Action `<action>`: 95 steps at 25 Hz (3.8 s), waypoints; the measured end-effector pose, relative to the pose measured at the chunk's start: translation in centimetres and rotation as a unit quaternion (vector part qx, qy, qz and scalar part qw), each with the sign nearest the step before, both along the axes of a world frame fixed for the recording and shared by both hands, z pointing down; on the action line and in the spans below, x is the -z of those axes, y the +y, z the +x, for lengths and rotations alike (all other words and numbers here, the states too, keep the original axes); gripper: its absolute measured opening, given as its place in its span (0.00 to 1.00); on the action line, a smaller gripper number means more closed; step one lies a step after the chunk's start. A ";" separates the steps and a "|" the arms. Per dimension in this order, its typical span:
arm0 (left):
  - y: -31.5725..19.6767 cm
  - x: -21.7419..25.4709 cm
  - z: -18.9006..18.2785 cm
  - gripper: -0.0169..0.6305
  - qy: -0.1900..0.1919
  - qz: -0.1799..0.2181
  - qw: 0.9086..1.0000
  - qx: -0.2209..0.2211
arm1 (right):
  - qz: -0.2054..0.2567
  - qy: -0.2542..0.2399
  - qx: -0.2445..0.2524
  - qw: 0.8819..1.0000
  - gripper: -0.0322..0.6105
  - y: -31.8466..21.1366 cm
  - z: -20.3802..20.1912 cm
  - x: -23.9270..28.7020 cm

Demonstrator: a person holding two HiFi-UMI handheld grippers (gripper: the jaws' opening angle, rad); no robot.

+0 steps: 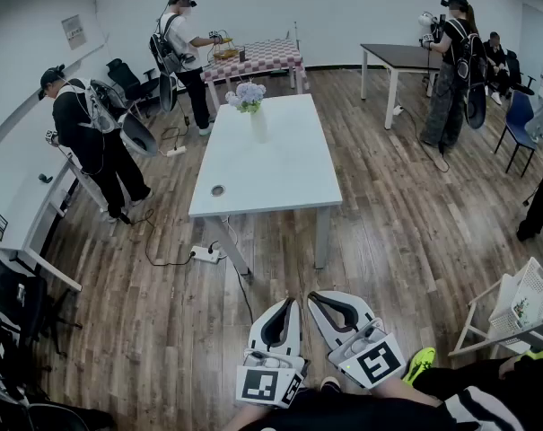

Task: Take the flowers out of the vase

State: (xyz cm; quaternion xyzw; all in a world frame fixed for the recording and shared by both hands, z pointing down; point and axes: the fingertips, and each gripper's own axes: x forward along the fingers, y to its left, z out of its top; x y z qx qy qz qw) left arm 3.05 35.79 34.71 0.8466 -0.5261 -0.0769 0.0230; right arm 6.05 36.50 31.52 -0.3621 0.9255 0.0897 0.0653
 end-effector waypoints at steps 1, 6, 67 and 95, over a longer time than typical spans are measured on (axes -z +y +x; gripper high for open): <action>0.1 0.0 0.1 0.03 -0.001 0.000 1.000 -0.001 | 0.001 0.001 -0.001 1.000 0.09 0.0 0.1 0.0; 0.3 0.0 0.3 0.03 0.000 -0.001 1.000 -0.001 | 0.004 0.007 -0.002 1.000 0.09 0.0 0.4 0.1; -23.4 -0.6 -5.2 0.03 -0.003 -0.001 1.000 -0.014 | -0.014 -0.028 -0.025 0.999 0.09 -23.8 -4.3 -1.0; -28.8 -1.3 -9.6 0.03 0.004 -0.015 1.000 -0.017 | -0.033 -0.027 -0.025 0.999 0.09 -28.8 -8.2 -2.0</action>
